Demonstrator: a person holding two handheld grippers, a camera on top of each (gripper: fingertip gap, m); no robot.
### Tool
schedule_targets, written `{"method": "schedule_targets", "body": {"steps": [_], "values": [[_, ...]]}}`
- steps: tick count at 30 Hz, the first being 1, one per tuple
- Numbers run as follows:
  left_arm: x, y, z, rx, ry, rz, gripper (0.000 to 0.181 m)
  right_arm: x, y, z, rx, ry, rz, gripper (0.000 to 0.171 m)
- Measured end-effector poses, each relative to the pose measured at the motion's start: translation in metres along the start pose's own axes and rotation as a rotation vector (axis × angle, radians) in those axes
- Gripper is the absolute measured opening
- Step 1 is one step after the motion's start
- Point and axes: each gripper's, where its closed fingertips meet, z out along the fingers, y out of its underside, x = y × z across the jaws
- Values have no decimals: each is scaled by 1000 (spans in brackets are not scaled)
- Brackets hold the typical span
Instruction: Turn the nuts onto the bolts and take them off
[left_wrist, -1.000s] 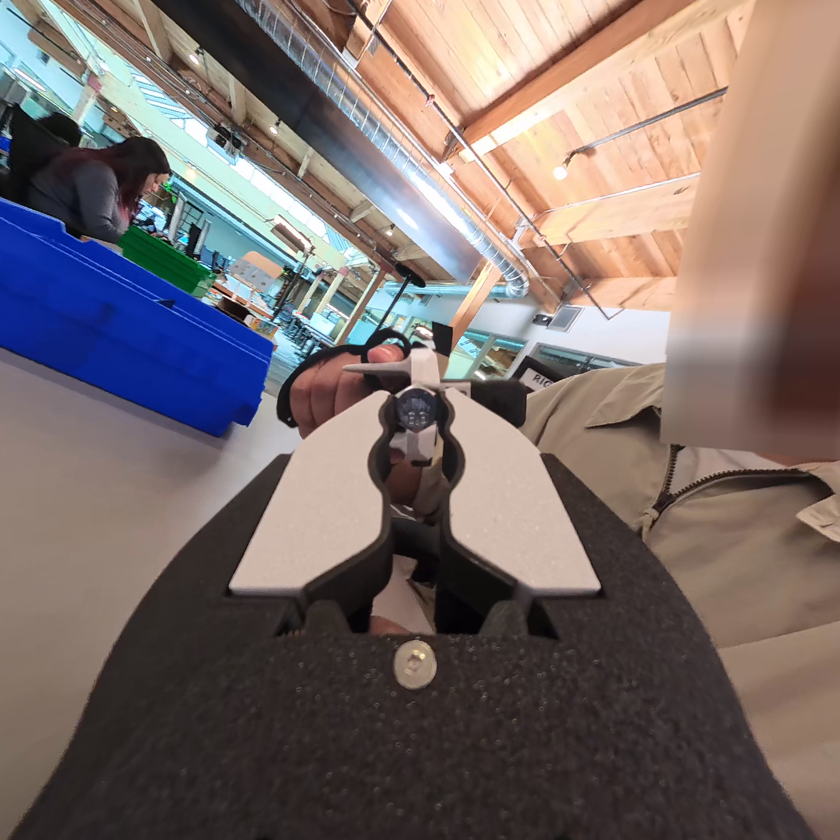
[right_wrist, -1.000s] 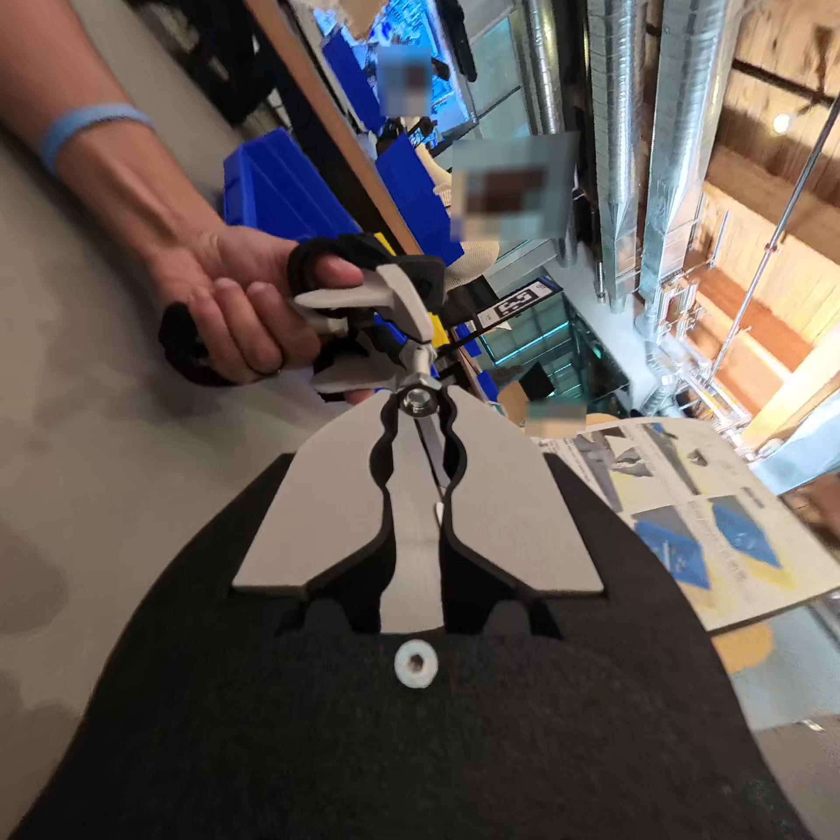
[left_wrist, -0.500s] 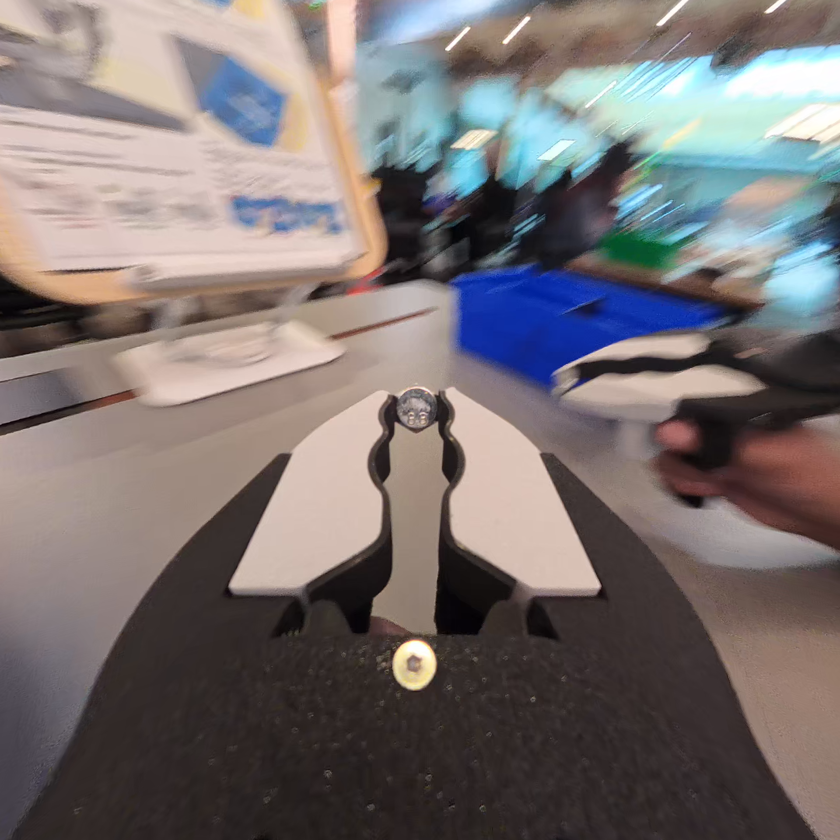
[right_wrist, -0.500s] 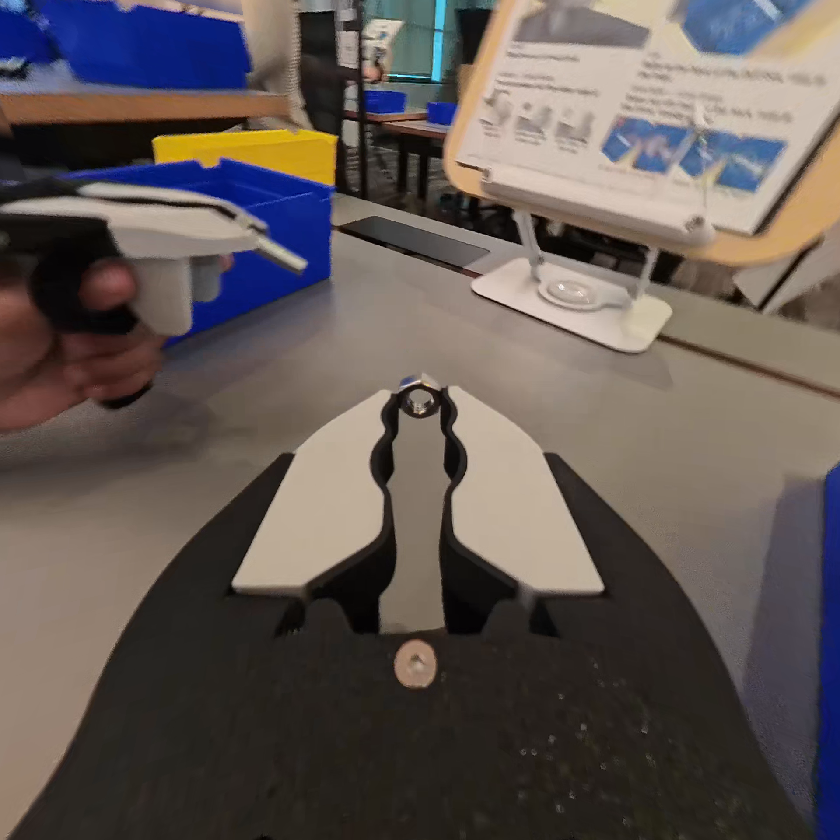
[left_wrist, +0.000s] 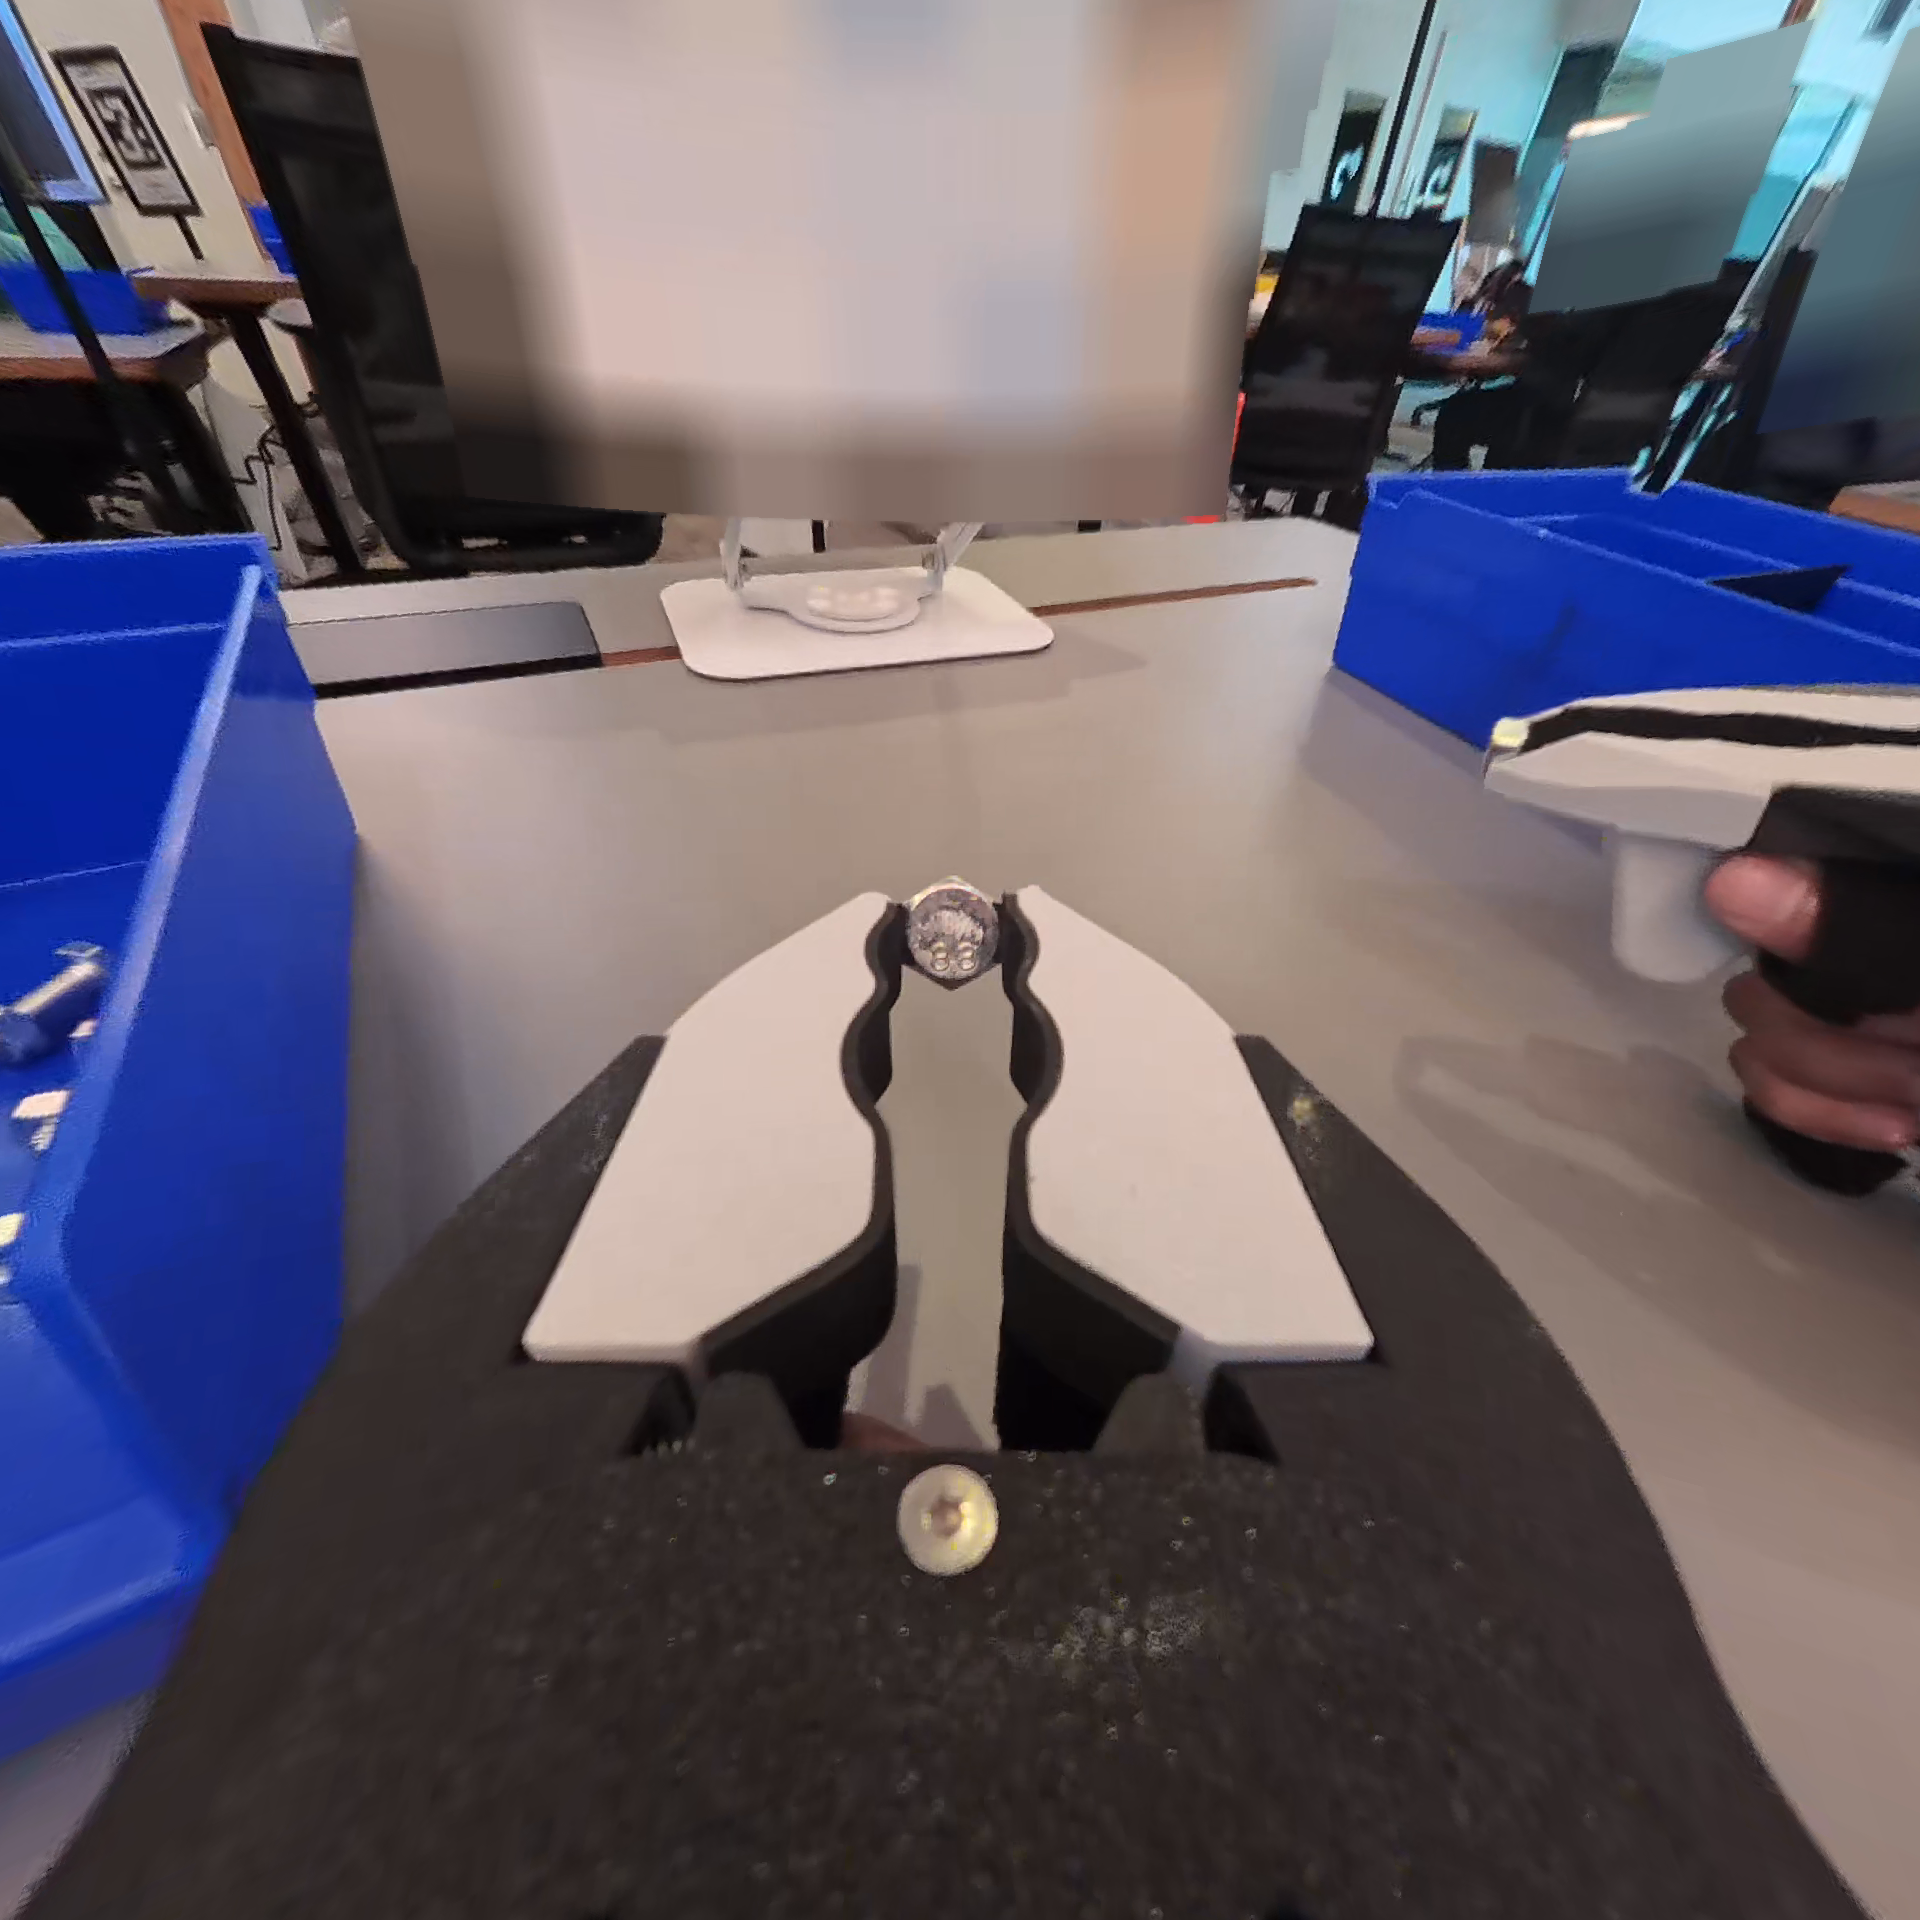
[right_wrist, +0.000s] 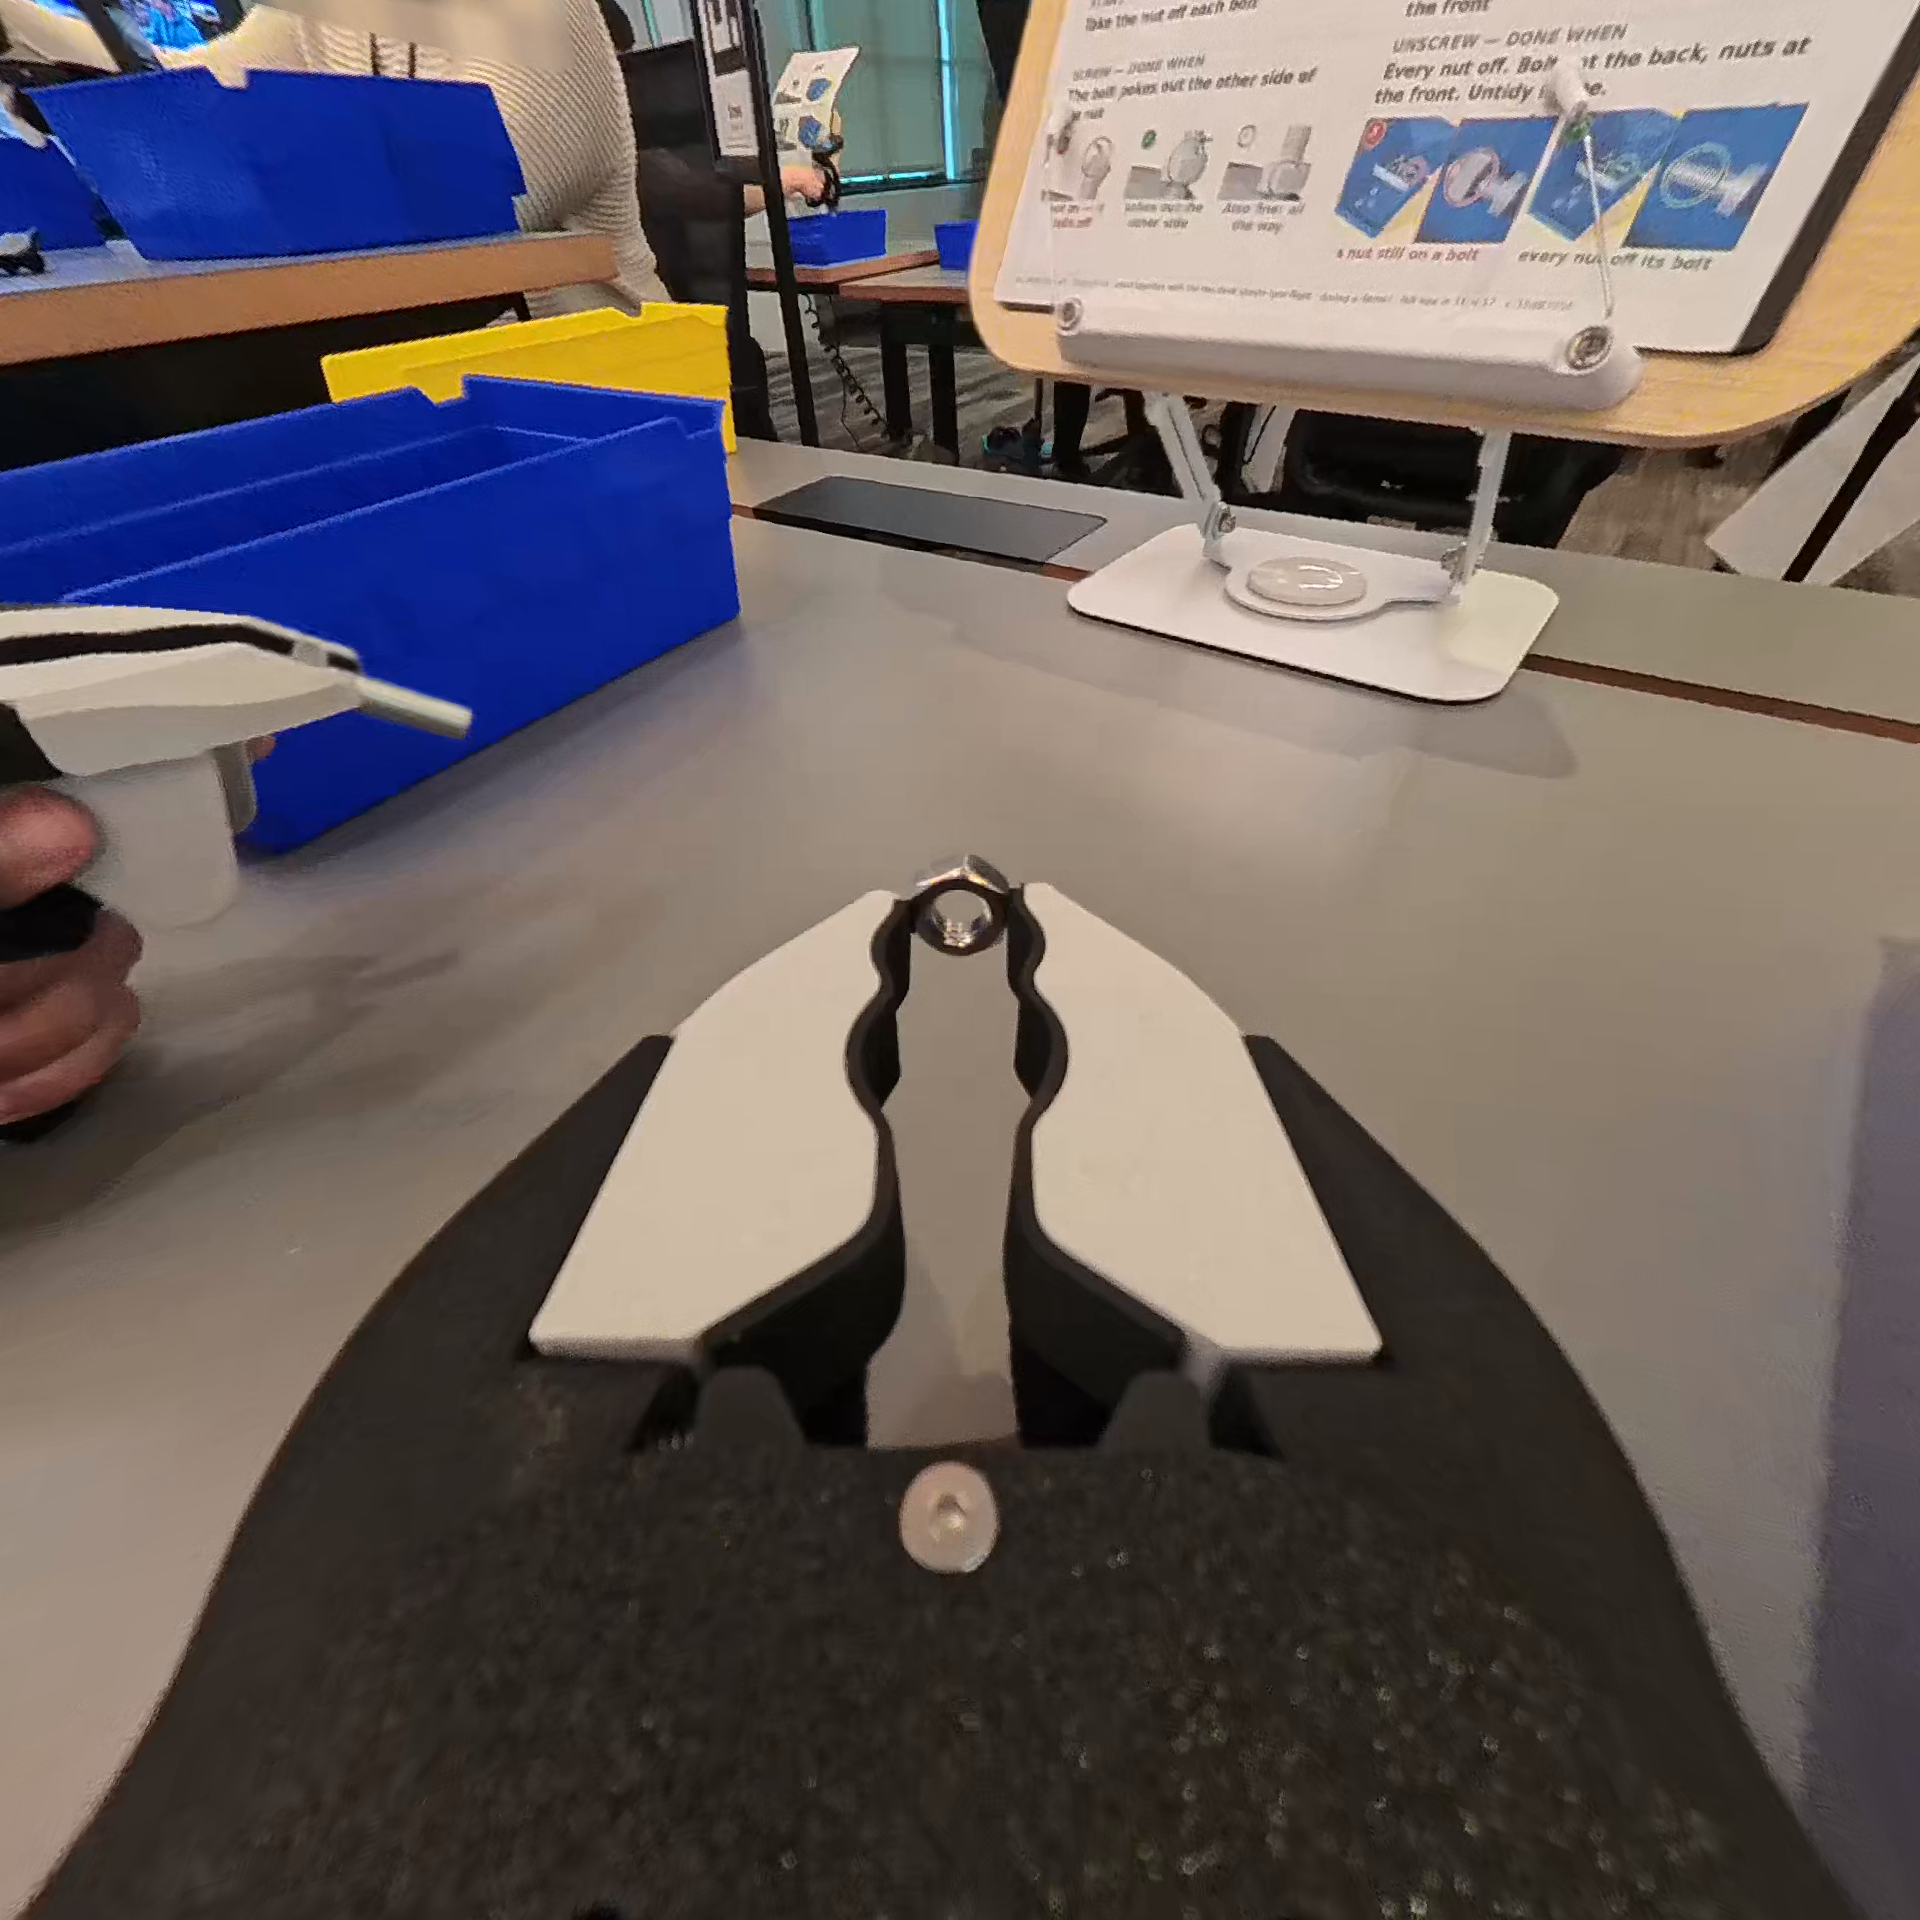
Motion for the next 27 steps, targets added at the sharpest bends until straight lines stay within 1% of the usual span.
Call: {"method": "schedule_targets", "body": {"steps": [7,9,10,12,13,14,15,16,17,19,20,22,24,27], "values": [[2,1,4,-2,9,18,17,-10,-4,-2,25,11,-85,18],[5,3,5,-11,22,33,17,-9,-15,-7,48,9,-101,18],[5,4,6,-12,22,35,17,-4,-28,-14,57,26,-141,18],[7,7,6,-19,43,32,17,22,-71,-39,78,112,-240,18],[7,7,6,-15,42,27,17,45,-93,-55,67,172,-271,18],[6,6,6,-12,45,22,17,73,-110,-71,28,226,-276,18],[7,7,7,-13,52,18,17,102,-115,-85,-58,260,-258,18],[7,8,6,-13,56,15,17,133,-109,-97,-187,283,-230,18],[8,7,4,-16,61,10,17,166,-94,-108,-324,316,-208,18],[9,7,3,-18,72,-1,17,224,-50,-127,-591,369,-151,18],[9,7,2,-19,78,-7,17,240,-25,-132,-702,346,-92,18],[10,6,1,-24,85,-16,17,259,21,-142,-896,304,-22,18],[10,5,0,-28,90,-22,17,267,54,-150,-1046,296,-14,19],[12,5,0,-34,99,-17,17,269,79,-150,-1127,289,45,19]]}}
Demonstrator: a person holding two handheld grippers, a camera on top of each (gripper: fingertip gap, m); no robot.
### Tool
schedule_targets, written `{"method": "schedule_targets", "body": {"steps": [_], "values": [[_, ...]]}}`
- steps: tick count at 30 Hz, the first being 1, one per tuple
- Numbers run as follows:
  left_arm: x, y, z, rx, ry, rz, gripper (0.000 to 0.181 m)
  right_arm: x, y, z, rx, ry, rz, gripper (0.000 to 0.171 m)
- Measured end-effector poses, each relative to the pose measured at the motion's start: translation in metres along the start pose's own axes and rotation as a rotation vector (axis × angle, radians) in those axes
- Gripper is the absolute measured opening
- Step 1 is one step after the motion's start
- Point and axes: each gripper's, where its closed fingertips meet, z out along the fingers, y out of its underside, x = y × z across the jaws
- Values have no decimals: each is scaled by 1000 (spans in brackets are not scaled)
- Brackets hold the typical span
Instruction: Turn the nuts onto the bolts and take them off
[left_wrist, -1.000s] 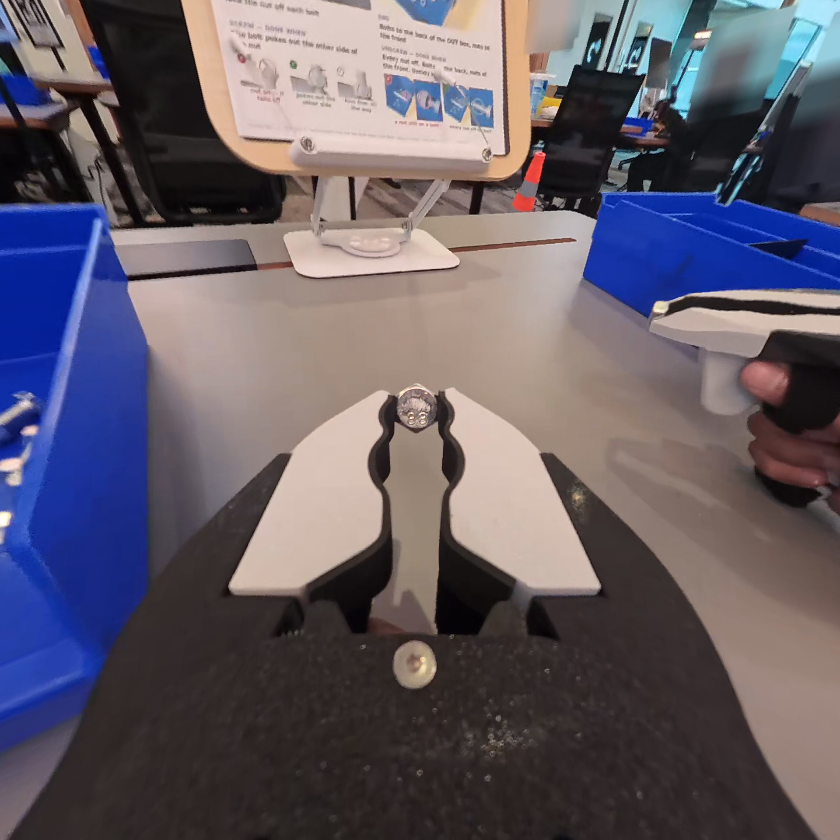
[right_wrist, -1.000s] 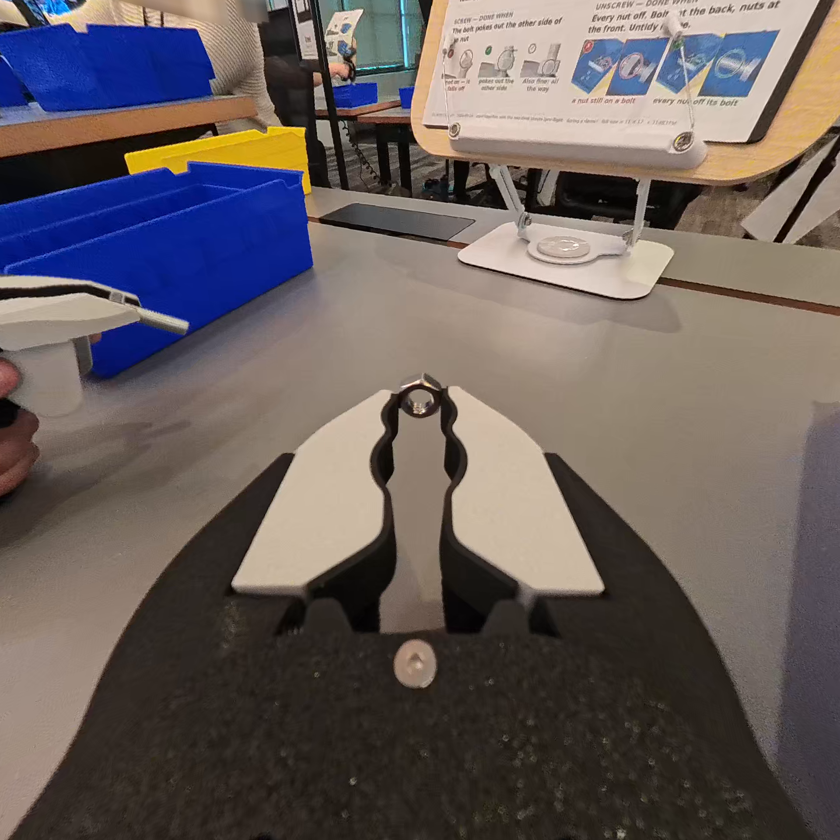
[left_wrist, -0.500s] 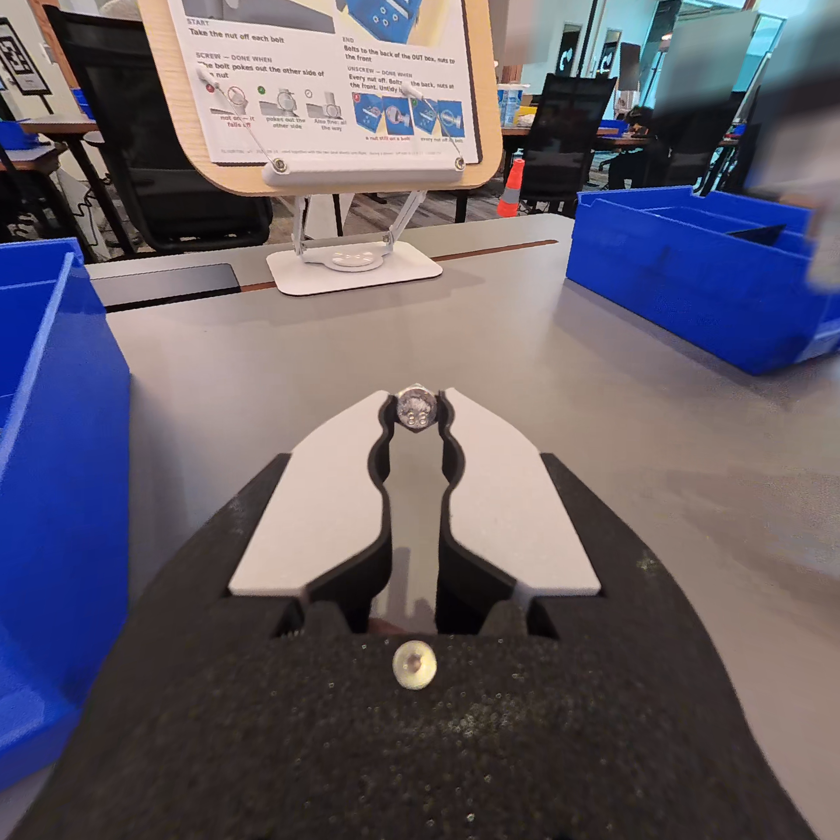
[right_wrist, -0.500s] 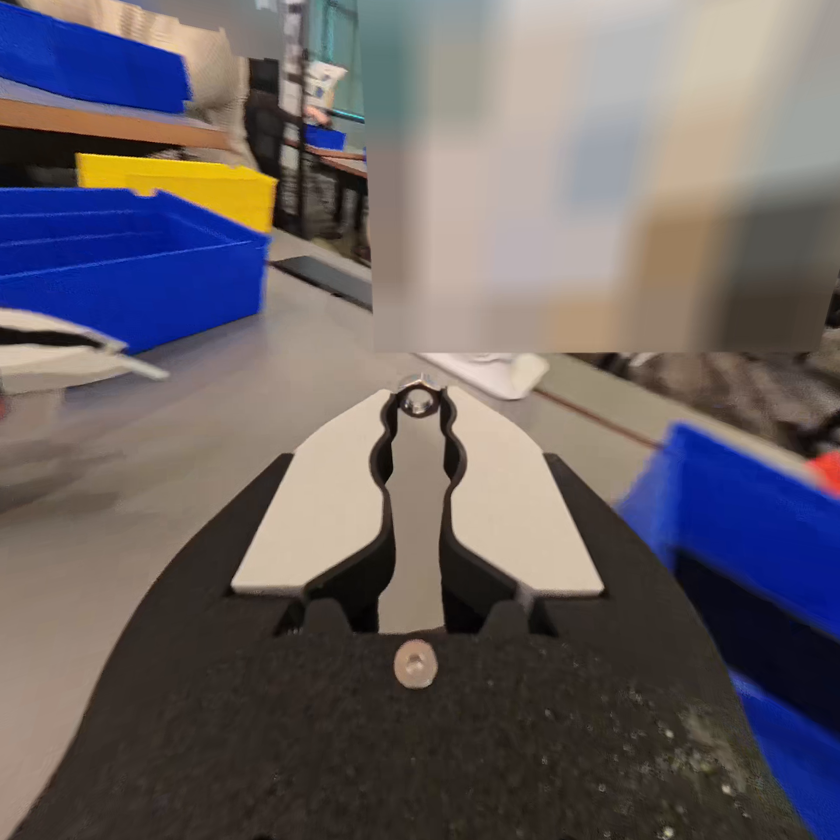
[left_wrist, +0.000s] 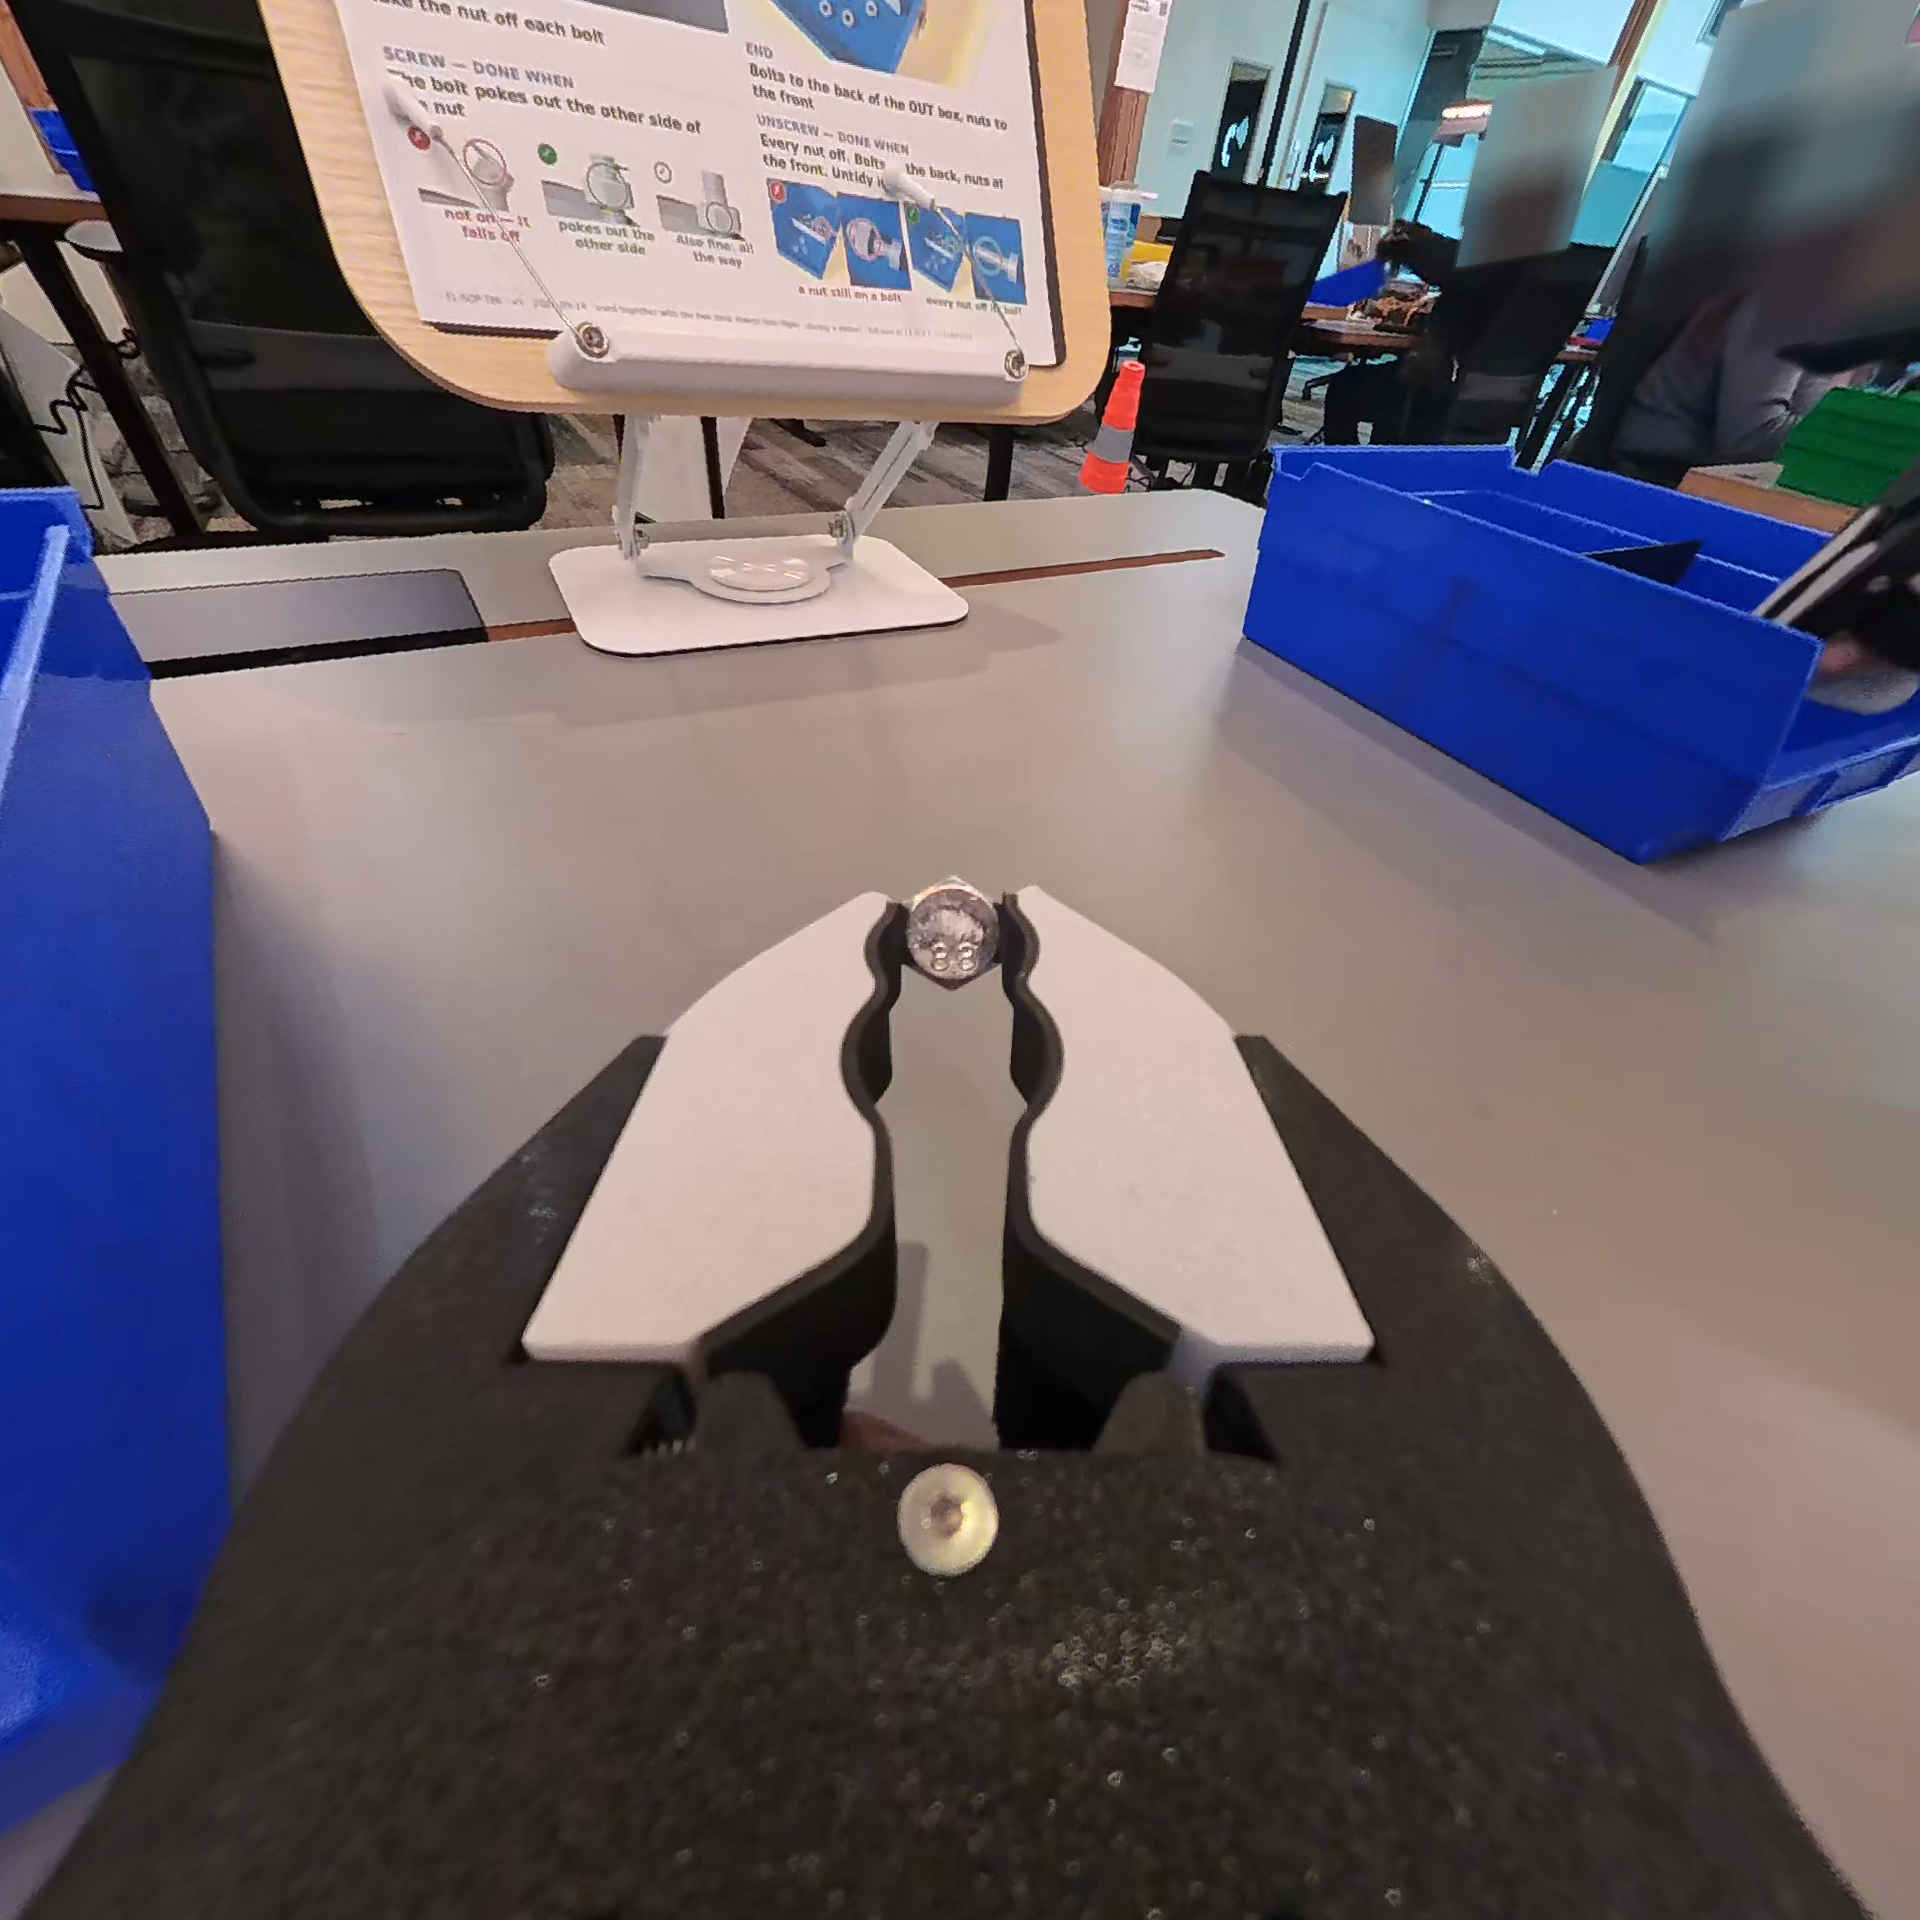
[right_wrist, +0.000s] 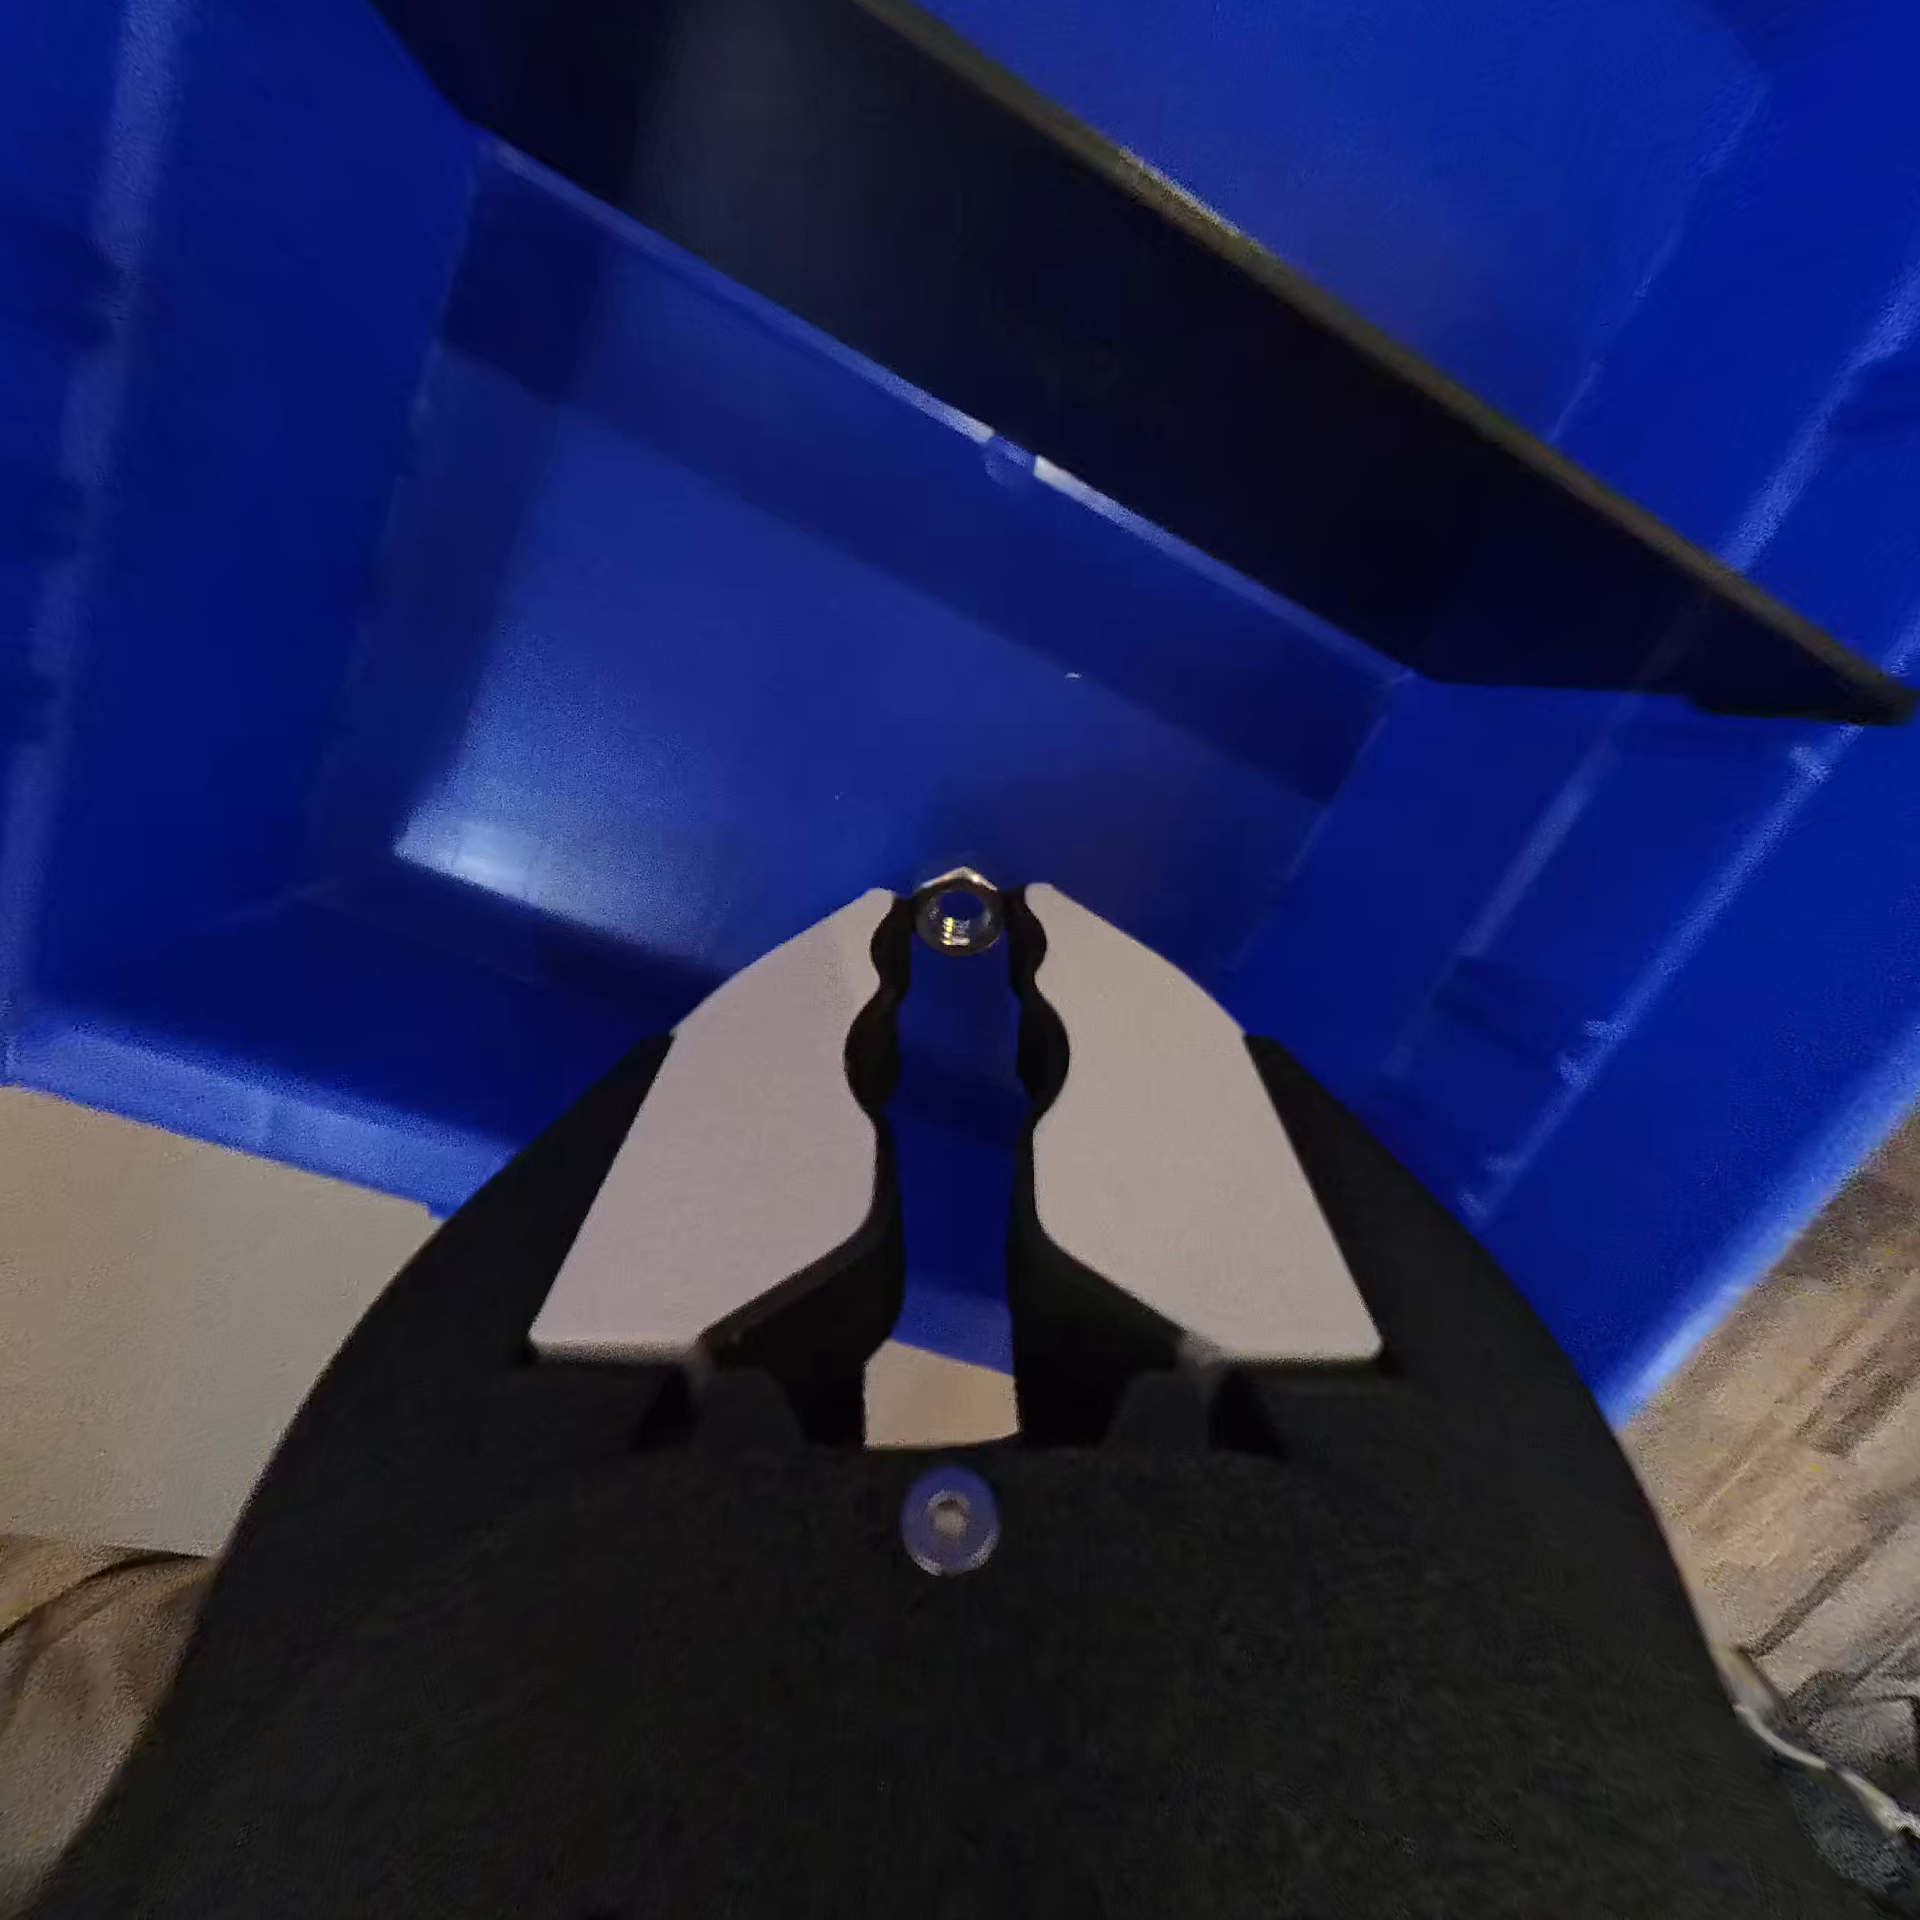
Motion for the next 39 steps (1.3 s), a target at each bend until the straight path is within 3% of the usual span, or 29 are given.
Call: {"method": "schedule_targets", "body": {"steps": [7,13,15,17,20,23,25,26,28,36,39], "values": [[4,1,-1,-5,2,32,17,-2,6,25,-95,-34,65,19],[4,1,0,-12,6,20,17,8,0,12,-16,20,61,43],[4,1,0,-13,7,20,17,8,-16,-20,133,88,35,49],[4,1,0,-11,5,19,17,-14,-47,-71,402,128,-39,49],[3,1,0,-9,7,9,17,-109,-88,-147,872,-25,-211,49],[1,0,-1,-3,0,0,17,-216,-98,-178,1204,-274,-296,43],[1,-1,-1,1,-5,3,17,-268,-98,-170,1313,-387,-289,45],[1,-1,-1,2,-6,8,17,-288,-98,-161,1331,-424,-273,52],[2,-1,-2,7,-10,22,17,-316,-96,-144,1334,-473,-241,50],[8,-1,-2,3,24,38,17,-335,-86,-99,1254,-586,-213,48],[22,-1,-2,-11,167,22,17,-339,-84,-103,1261,-618,-253,45]]}}
